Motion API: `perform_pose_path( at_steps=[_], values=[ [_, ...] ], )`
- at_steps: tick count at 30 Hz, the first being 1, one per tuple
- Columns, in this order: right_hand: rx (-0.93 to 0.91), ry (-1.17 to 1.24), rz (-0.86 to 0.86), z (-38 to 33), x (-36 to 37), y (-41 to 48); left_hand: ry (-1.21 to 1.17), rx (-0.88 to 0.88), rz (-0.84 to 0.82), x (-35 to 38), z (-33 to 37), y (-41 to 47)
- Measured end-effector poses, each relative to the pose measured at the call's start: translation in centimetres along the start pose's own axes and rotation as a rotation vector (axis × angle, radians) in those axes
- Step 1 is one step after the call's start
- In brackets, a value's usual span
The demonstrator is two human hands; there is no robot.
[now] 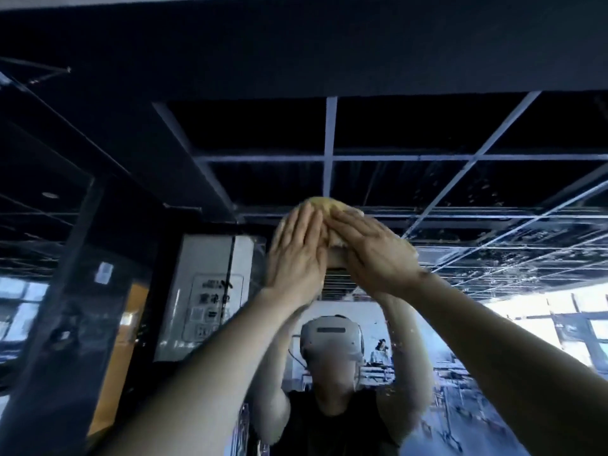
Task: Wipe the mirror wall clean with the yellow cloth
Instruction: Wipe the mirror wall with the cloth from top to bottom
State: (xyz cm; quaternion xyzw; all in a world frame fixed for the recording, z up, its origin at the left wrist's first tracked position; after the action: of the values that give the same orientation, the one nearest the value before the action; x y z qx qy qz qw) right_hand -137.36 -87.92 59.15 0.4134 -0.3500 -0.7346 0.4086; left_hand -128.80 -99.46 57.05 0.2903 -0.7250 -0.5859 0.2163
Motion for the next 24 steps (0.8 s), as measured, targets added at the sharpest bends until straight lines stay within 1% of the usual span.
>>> perform_pose_path(
  at_steps=[3, 6, 8, 11, 14, 16, 18, 21, 24],
  values=[
    [0.085, 0.01, 0.056, 1.7, -1.5, 4.7, -0.021, -0.013, -0.116, -0.3, -1.4, 6.3],
    [0.083, 0.017, 0.077, 2.2, -2.0, 5.8, -0.035, 0.01, -0.108, 0.2, -1.1, 8.2],
    [0.103, 0.021, 0.149, 1.7, -1.8, 3.9, -0.061, 0.021, -0.09, 0.7, -0.2, 6.7],
    [0.086, -0.004, 0.231, 0.6, -1.0, -0.8, -0.109, 0.105, -0.03, 0.5, 1.7, 2.7],
    [0.029, -0.039, 0.207, 0.6, -0.6, -5.2, -0.141, 0.187, -0.027, 0.4, 3.5, -0.7],
    [-0.002, -0.078, 0.178, 1.3, -0.8, -6.0, -0.132, 0.196, -0.011, 0.3, 4.2, -0.8],
    [0.047, -0.072, 0.202, 2.7, -1.6, -4.7, -0.117, 0.178, -0.01, 0.2, 4.8, 1.6],
    [0.138, -0.006, 0.258, 5.8, -3.8, -0.7, -0.112, 0.123, -0.041, -0.2, 5.8, 7.6],
    [0.16, -0.039, 0.209, 10.0, -6.5, 3.0, -0.102, 0.094, -0.089, -0.7, 7.2, 13.4]
  ],
)
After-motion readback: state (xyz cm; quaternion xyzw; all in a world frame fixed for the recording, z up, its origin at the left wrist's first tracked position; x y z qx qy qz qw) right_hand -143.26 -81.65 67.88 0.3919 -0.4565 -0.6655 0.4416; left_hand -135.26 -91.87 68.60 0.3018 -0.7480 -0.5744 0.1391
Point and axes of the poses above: each hand's wrist, its own y-axis towards the middle knuckle, its own x-axis out of the palm, z = x × y, the point moved 3 cm from there along y, towards the middle knuckle, and after that the axes turned 11 degrees about y, right-handed, at the moved point
